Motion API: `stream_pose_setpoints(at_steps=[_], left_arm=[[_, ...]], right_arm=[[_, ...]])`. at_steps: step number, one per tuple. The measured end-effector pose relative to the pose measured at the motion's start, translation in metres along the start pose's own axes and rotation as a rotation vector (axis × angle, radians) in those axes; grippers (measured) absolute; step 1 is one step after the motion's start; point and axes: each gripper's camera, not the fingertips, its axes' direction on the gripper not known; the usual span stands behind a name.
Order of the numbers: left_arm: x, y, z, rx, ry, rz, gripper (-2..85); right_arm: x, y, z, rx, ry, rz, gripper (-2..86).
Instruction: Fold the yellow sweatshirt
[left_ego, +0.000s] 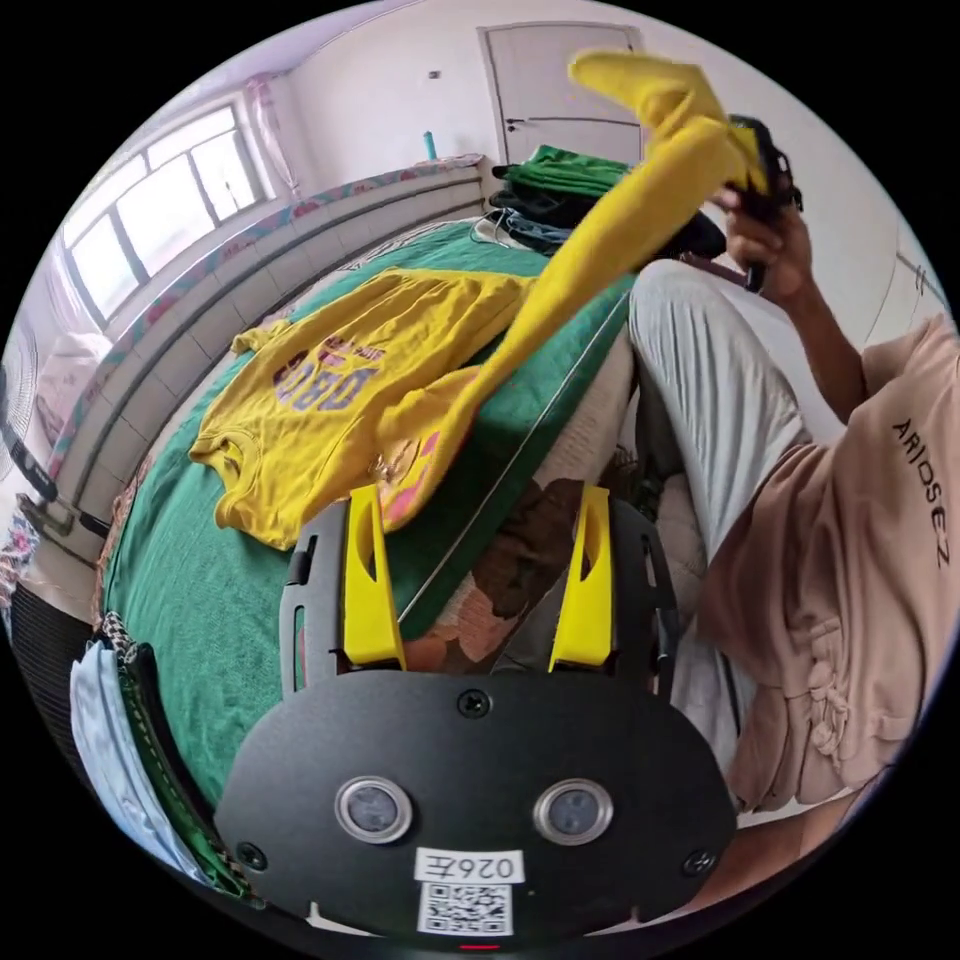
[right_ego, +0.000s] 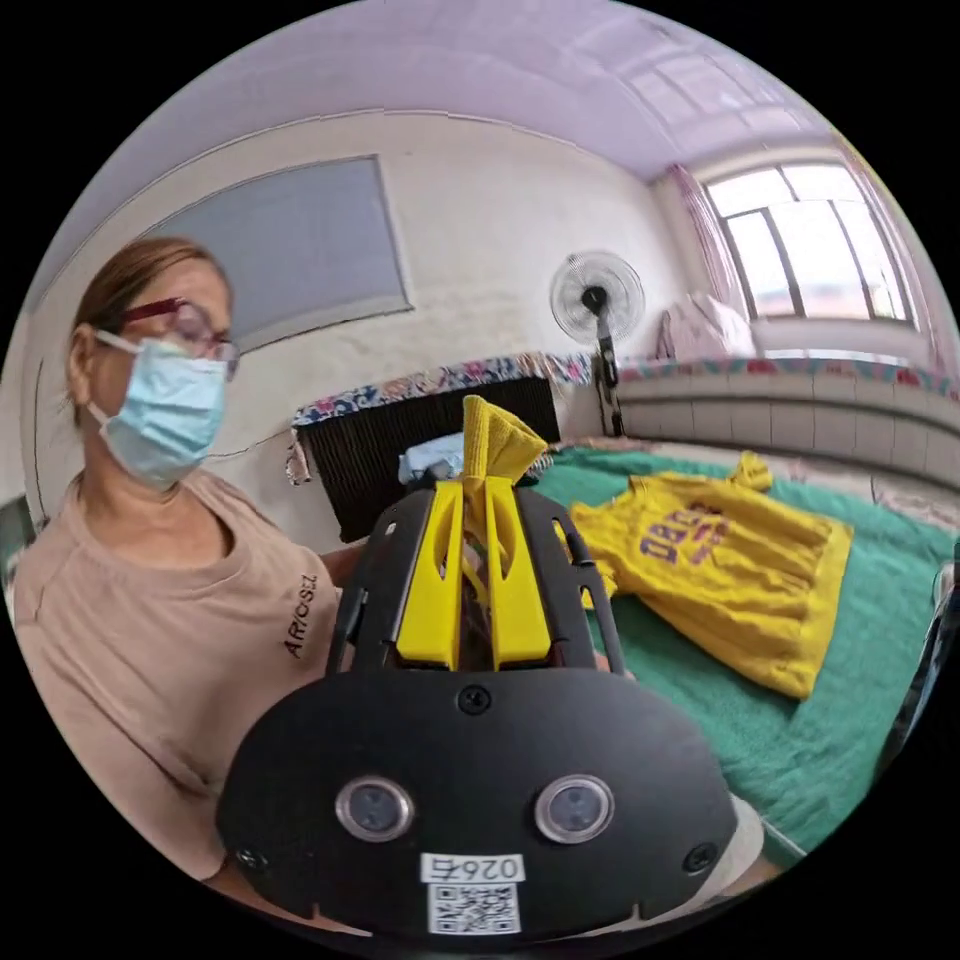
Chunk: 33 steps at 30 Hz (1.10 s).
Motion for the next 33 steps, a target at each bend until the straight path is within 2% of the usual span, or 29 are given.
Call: stream_pose_setpoints(at_steps=[4,7,9,11,13,15,20,23,29,33], left_arm=[[0.024,-0.022,0.007,0.008,-0.09,0.04,24.8],[0.053,-0.041,0.019,0.002,-0.098,0.123,21.7],[0.07,-0.053,0.036,-0.06,-0.087,0.167,20.0],[0.082,-0.062,0.059,-0.139,-0.095,0.197,13.3],[0.098,-0.066,0.085,-0.231,-0.211,0.24,0.8],[0.108,-0.063,0.093,-0.264,-0.256,0.317,-0.1],[0.076,-0.058,0.08,-0.22,-0.121,0.282,-0.6],[0.037,-0.06,0.076,-0.166,0.001,0.246,-0.7],[-0.04,-0.083,0.128,-0.161,0.282,0.234,-0.6],[-0.089,-0.103,0.207,-0.214,0.444,0.181,-0.2]], right_arm=[[-0.049,0.031,-0.045,0.079,-0.081,-0.146,-0.6],[-0.063,0.057,-0.049,0.072,-0.093,-0.158,-0.6],[-0.072,0.072,-0.047,0.062,-0.089,-0.163,-0.6],[-0.08,0.087,-0.044,0.053,-0.087,-0.173,-0.7],[-0.086,0.106,-0.037,0.032,-0.09,-0.165,-0.7],[-0.09,0.117,-0.03,-0.001,-0.088,-0.165,-0.5],[-0.096,0.133,-0.025,-0.001,-0.081,-0.212,-0.6],[-0.07,0.125,-0.017,0.003,-0.015,-0.19,-0.6],[0.06,0.085,0.028,-0.008,0.139,-0.027,-0.6],[0.189,0.068,0.099,-0.094,0.277,0.086,-0.6]])
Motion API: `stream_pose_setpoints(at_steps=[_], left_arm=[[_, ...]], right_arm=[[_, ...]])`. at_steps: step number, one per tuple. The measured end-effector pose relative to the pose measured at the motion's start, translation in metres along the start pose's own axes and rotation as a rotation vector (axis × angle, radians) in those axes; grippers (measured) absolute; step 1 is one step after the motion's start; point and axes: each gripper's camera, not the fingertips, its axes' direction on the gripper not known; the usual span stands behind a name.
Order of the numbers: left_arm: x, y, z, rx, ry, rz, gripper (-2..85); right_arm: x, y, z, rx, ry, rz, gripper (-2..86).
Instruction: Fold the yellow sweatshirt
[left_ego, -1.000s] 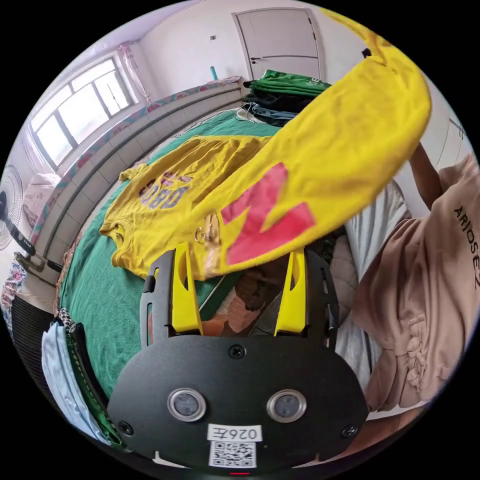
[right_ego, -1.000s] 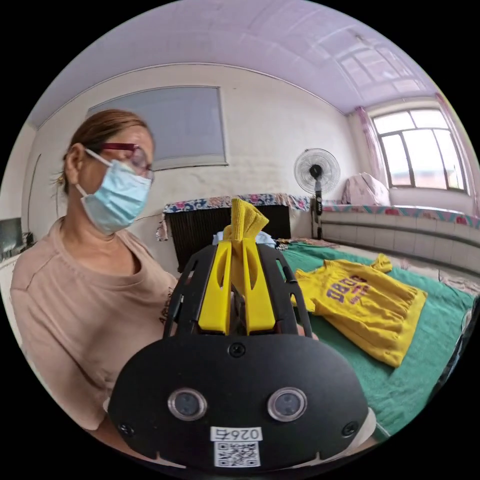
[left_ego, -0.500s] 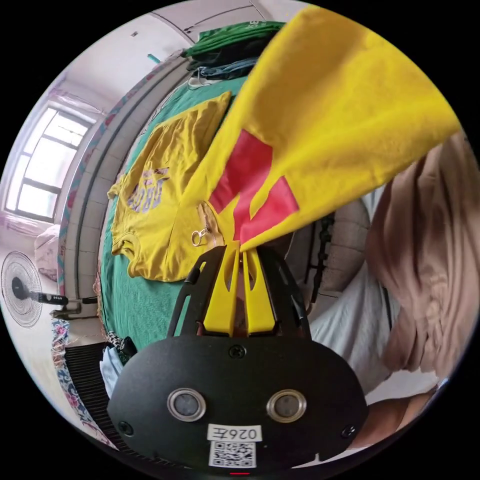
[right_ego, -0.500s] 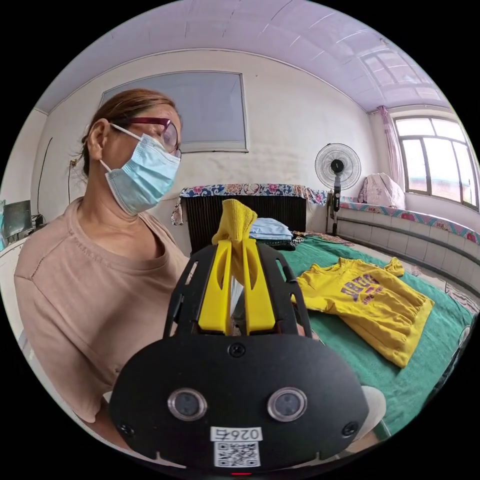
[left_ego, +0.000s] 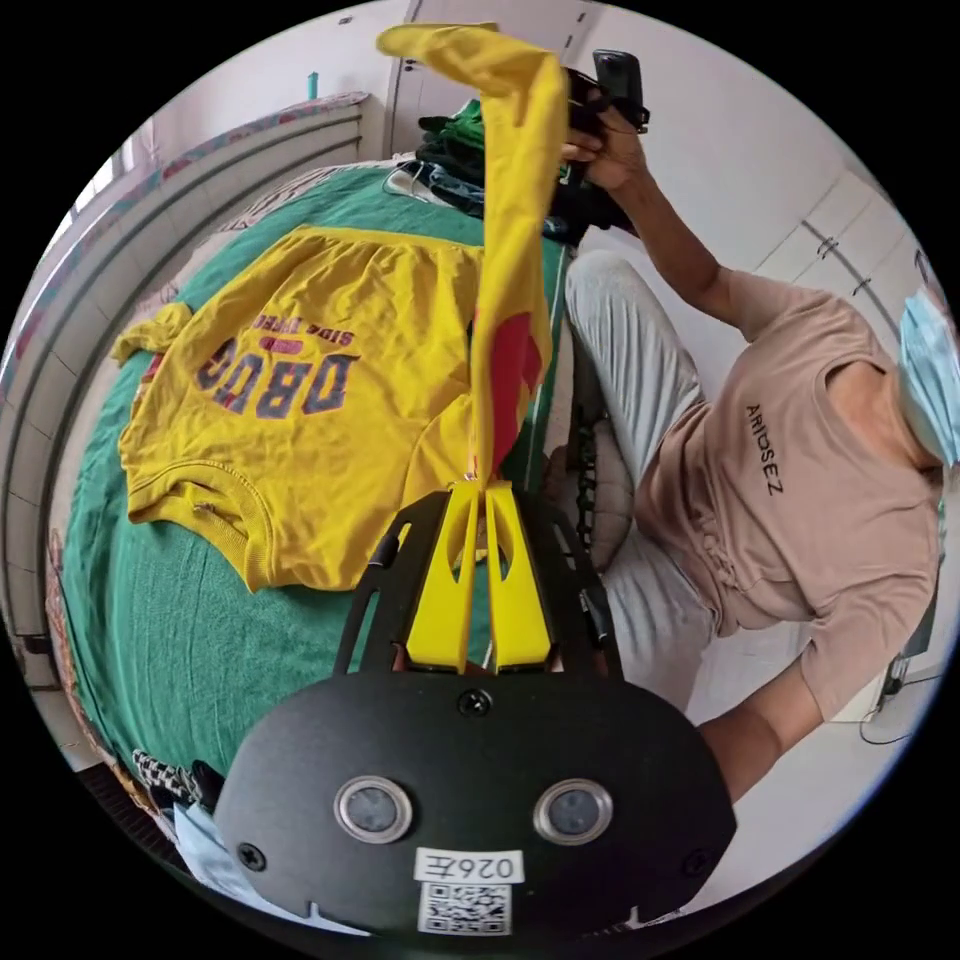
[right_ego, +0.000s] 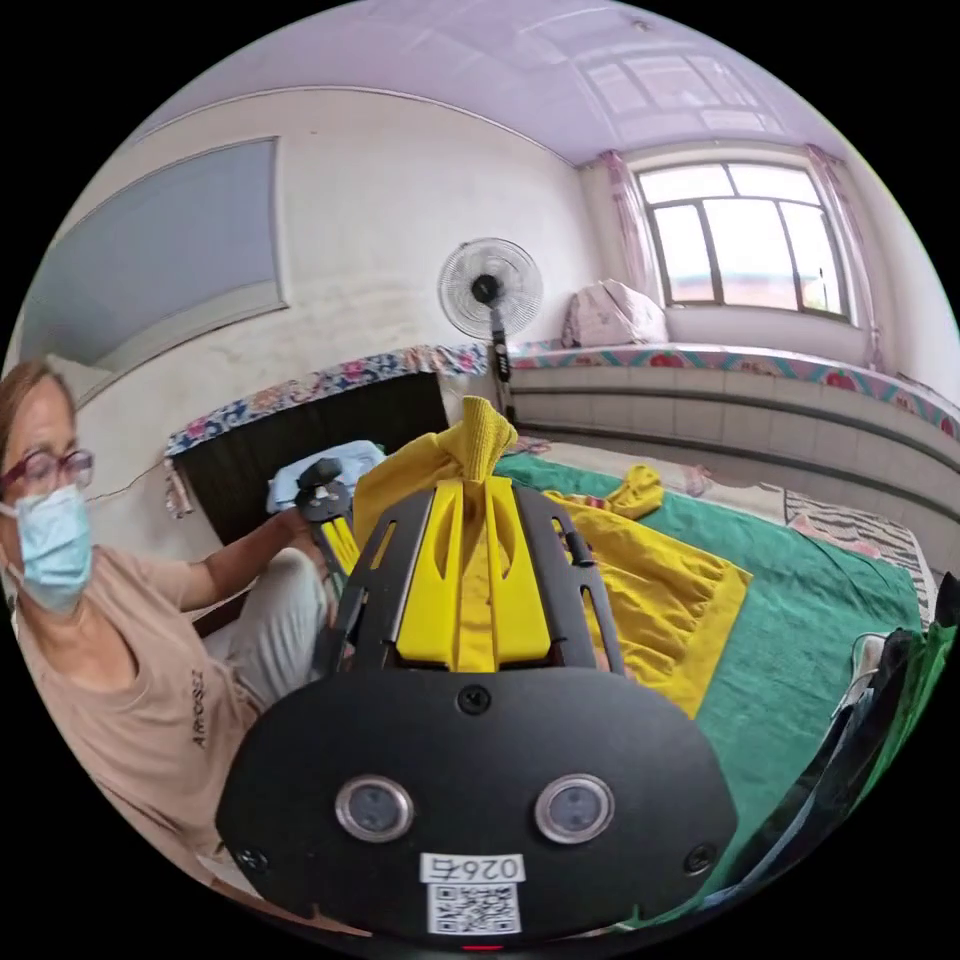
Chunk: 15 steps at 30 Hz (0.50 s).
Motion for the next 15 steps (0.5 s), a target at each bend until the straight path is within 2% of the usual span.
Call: stream_pose_setpoints(at_steps=[2,6,9,11,15], left_arm=[[-0.035,-0.007,0.026,0.003,0.032,-0.042,0.2],[-0.112,0.003,0.098,0.052,0.168,-0.299,4.1],[-0.125,0.028,0.153,0.014,0.234,-0.404,6.5],[-0.117,0.038,0.175,-0.009,0.261,-0.417,6.9],[-0.082,0.043,0.195,0.113,0.318,-0.416,5.1]], right_arm=[[0.047,-0.007,0.055,-0.058,0.036,0.051,-0.5],[0.151,0.006,0.195,-0.2,0.182,0.179,1.0],[0.221,0.043,0.285,-0.369,0.24,0.345,3.1],[0.235,0.066,0.306,-0.399,0.222,0.401,3.8],[0.198,0.105,0.287,-0.382,0.155,0.412,3.2]])
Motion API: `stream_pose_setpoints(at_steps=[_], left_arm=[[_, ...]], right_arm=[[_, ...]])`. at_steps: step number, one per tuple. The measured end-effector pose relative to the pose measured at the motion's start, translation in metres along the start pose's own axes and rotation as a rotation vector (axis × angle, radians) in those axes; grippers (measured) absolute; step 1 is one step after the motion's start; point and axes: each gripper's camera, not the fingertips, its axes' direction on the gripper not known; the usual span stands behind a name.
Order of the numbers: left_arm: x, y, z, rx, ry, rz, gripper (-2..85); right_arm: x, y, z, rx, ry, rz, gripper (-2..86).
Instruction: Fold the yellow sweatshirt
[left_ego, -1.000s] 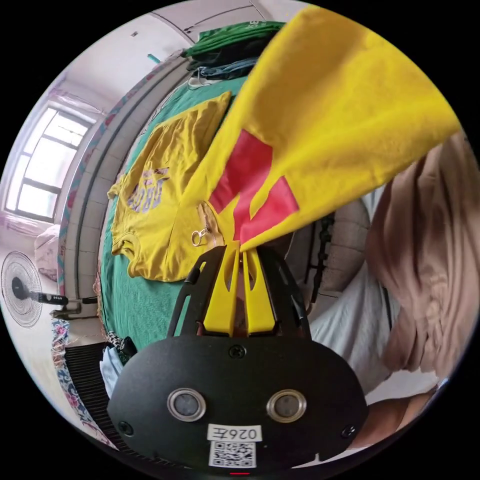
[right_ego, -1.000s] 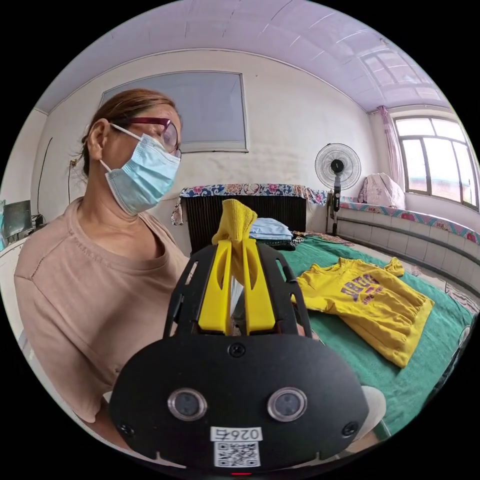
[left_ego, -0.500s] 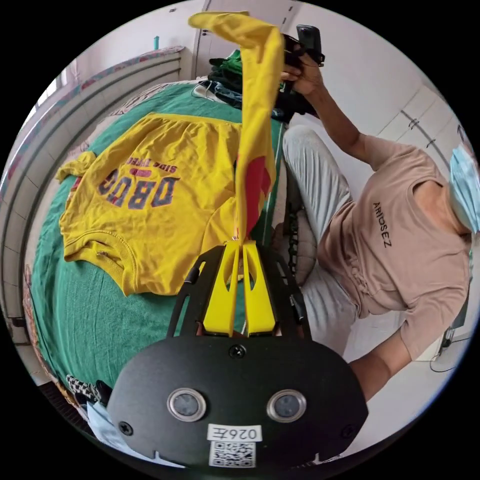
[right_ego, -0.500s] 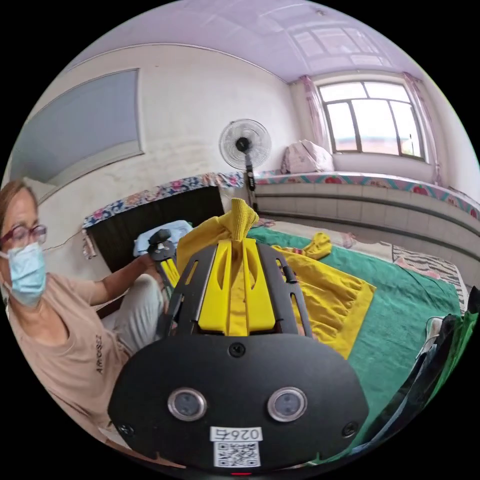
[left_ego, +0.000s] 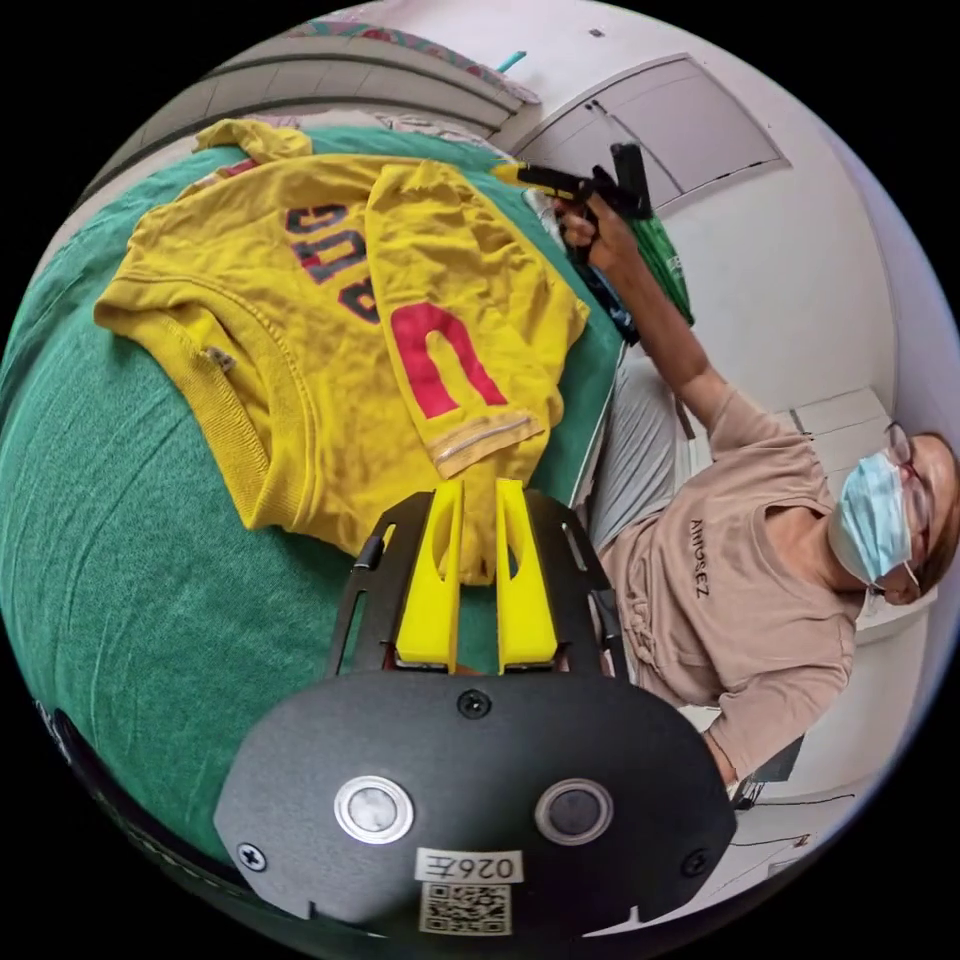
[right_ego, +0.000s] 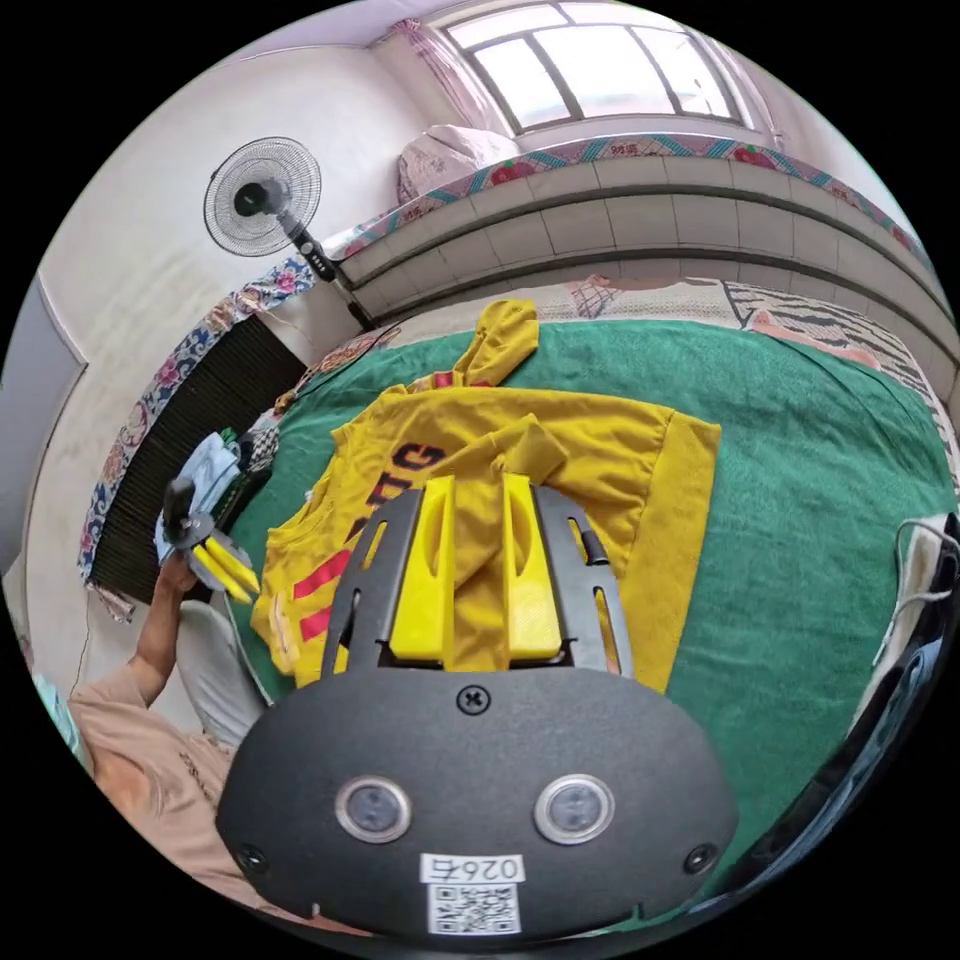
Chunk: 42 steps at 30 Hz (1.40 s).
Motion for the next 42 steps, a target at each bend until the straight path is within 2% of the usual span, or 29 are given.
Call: stream_pose_setpoints(at_steps=[5,9,11,13,14,15,17,19,20,23,28,29,30,31,32,33,34,39,42], left_arm=[[0.068,0.009,0.049,0.064,-0.001,0.106,4.4],[0.132,0.008,0.135,-0.015,-0.101,0.198,7.2],[0.146,-0.001,0.186,-0.091,-0.14,0.205,5.5],[0.147,-0.008,0.264,-0.314,-0.165,0.169,1.0],[0.148,-0.007,0.273,-0.311,-0.159,0.159,0.2],[0.153,-0.002,0.277,-0.29,-0.11,0.149,-0.3],[0.162,0.014,0.281,-0.26,-0.077,0.127,-0.7],[0.18,0.036,0.287,-0.198,-0.06,0.108,-0.9],[0.187,0.04,0.289,-0.182,-0.068,0.114,-0.9],[0.227,0.051,0.296,-0.061,-0.108,0.156,-1.0],[0.306,0.032,0.335,0.201,-0.076,0.288,-1.0],[0.311,0.027,0.346,0.214,-0.074,0.293,-1.0],[0.319,0.015,0.375,0.194,-0.067,0.288,-1.0],[0.322,0.003,0.412,0.078,-0.065,0.267,-1.0],[0.322,-0.002,0.434,-0.013,-0.072,0.253,-1.0],[0.32,-0.004,0.477,-0.184,-0.11,0.218,-0.9],[0.319,0.004,0.505,-0.218,-0.106,0.203,-0.9],[0.301,0.035,0.536,-0.121,0.183,0.054,-1.0],[0.319,0.047,0.554,-0.11,0.217,0.067,-1.0]], right_arm=[[-0.047,0.104,-0.028,-0.154,-0.015,-0.05,0.9],[-0.081,0.196,-0.059,-0.104,0.004,-0.021,1.6],[-0.09,0.218,-0.05,-0.105,0.012,-0.015,1.3],[-0.099,0.227,-0.003,-0.298,0.011,-0.027,-0.2],[-0.103,0.23,0.015,-0.399,0.021,-0.048,-0.5],[-0.11,0.243,0.051,-0.633,0.099,-0.102,-0.7],[-0.119,0.246,0.036,-0.579,0.077,-0.058,-0.8],[-0.14,0.26,0.017,-0.573,0.27,-0.07,-0.7],[-0.146,0.263,0.012,-0.555,0.297,-0.072,-0.6],[-0.171,0.274,-0.007,-0.434,0.278,-0.046,0.6],[-0.168,0.269,0.018,-0.338,0.256,0.123,9.6],[-0.165,0.268,0.025,-0.34,0.236,0.141,7.2],[-0.164,0.266,0.043,-0.379,0.17,0.144,2.2],[-0.17,0.268,0.056,-0.421,0.124,0.122,0.8],[-0.174,0.27,0.057,-0.423,0.129,0.112,0.0],[-0.186,0.275,0.051,-0.416,0.153,0.085,-0.4],[-0.195,0.281,0.046,-0.417,0.18,0.056,-0.6],[-0.192,0.305,0.043,-0.438,0.126,0.13,-1.1],[-0.22,0.304,0.025,-0.335,0.19,0.146,-1.0]])
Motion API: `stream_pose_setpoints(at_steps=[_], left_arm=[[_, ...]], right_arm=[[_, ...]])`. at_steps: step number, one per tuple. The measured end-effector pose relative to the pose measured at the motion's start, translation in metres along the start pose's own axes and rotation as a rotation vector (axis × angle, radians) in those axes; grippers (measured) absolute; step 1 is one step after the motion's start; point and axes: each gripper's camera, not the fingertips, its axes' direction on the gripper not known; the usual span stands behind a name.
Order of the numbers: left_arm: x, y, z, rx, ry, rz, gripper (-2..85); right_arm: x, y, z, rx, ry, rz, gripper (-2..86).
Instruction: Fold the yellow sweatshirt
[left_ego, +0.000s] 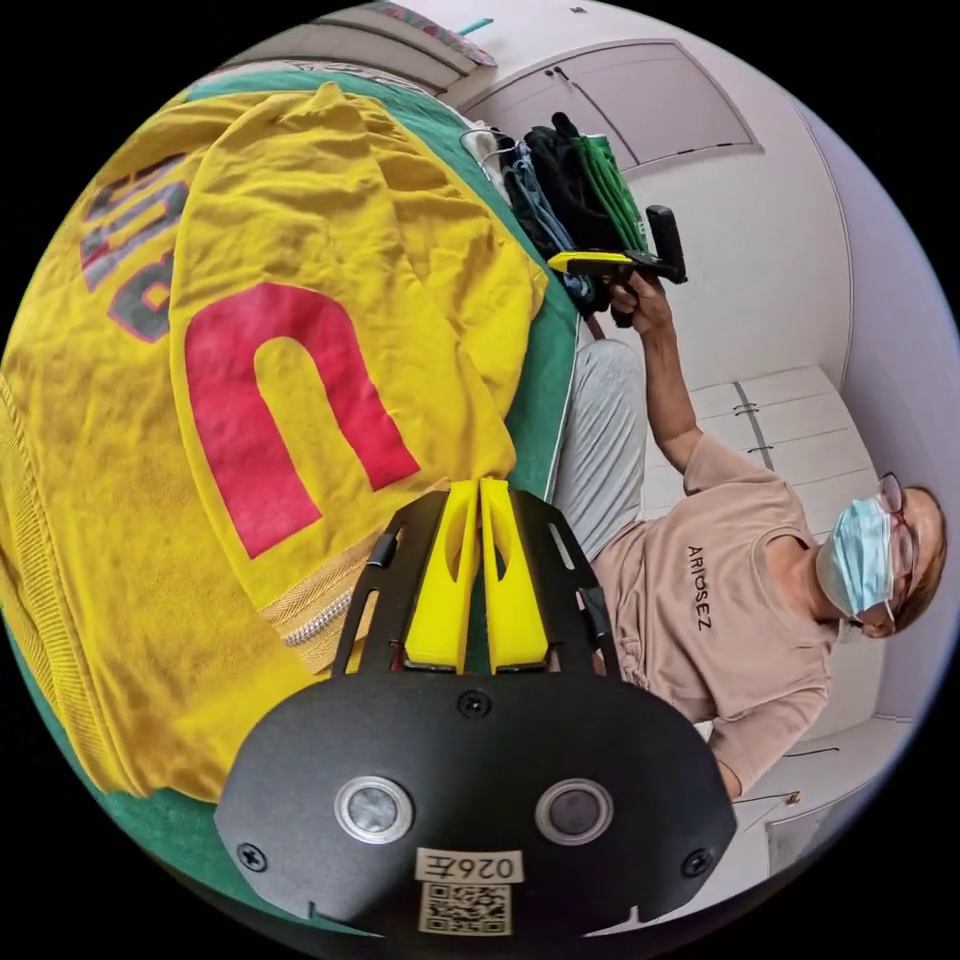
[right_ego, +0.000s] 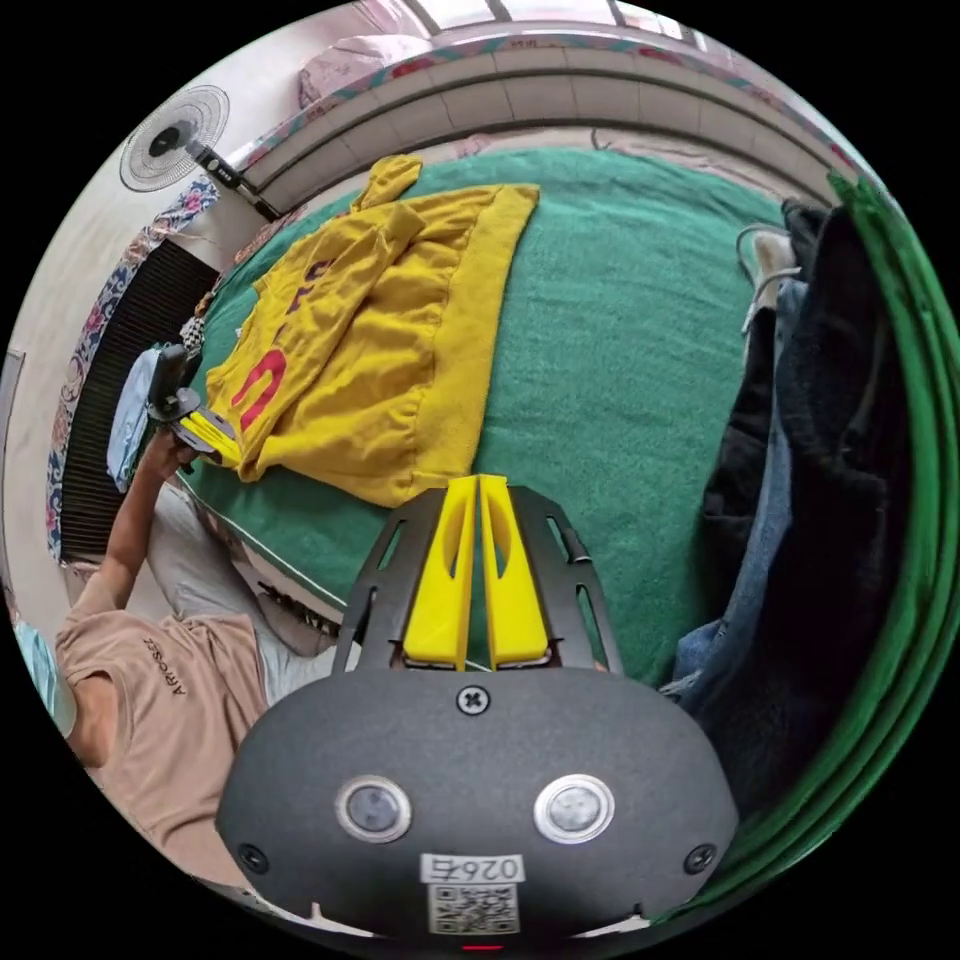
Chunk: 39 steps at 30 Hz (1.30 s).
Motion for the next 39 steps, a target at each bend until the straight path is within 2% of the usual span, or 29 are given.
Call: stream_pose_setpoints(at_steps=[3,5,7,9,10,14,16,20,23,25,28,31,33,36,39], left_arm=[[0.028,0.004,0.023,0.023,-0.035,0.048,-1.0],[0.036,0.006,0.042,0.011,-0.046,0.046,-1.0],[0.037,0.013,0.073,-0.034,-0.057,0.017,-1.0],[0.034,0.023,0.087,0.0,-0.011,-0.003,-1.0],[0.033,0.031,0.094,0.022,0.022,-0.02,-1.0],[0.035,0.049,0.118,0.048,0.078,-0.042,-1.0],[0.041,0.056,0.135,0.027,0.088,-0.042,-1.0],[0.06,0.07,0.158,-0.001,0.068,-0.02,-1.0],[0.1,0.087,0.158,0.023,0.006,0.084,-1.0],[0.139,0.107,0.144,0.116,-0.01,0.201,-1.0],[0.183,0.14,0.115,0.284,-0.093,0.33,-1.0],[0.192,0.167,0.098,0.404,-0.238,0.33,-1.0],[0.177,0.172,0.095,0.414,-0.296,0.263,-1.0],[0.143,0.171,0.088,0.388,-0.301,0.173,-1.0],[0.107,0.159,0.07,0.436,-0.324,0.126,-1.0]], right_arm=[[-0.065,-0.014,-0.005,0.091,-0.057,-0.095,-0.9],[-0.116,-0.036,0.018,0.071,-0.101,-0.182,-0.9],[-0.18,-0.067,0.081,-0.096,-0.108,-0.311,-1.0],[-0.208,-0.07,0.137,-0.304,0.02,-0.384,-0.9],[-0.212,-0.062,0.131,-0.242,0.005,-0.392,-0.9],[-0.176,-0.029,0.12,-0.252,-0.078,-0.299,-0.9],[-0.145,-0.005,0.119,-0.226,-0.184,-0.198,-0.9],[-0.138,0.026,0.123,-0.23,-0.193,-0.163,-0.9],[-0.153,0.042,0.119,-0.212,-0.107,-0.169,-0.9],[-0.173,0.055,0.104,-0.144,-0.042,-0.187,-0.9],[-0.203,0.065,0.075,0.011,-0.046,-0.227,-0.9],[-0.234,0.056,0.059,0.13,-0.061,-0.26,-0.9],[-0.251,0.039,0.061,0.159,-0.047,-0.275,-0.9],[-0.27,-0.003,0.081,0.181,0.021,-0.277,-0.9],[-0.276,-0.053,0.114,0.183,0.107,-0.255,-0.9]])
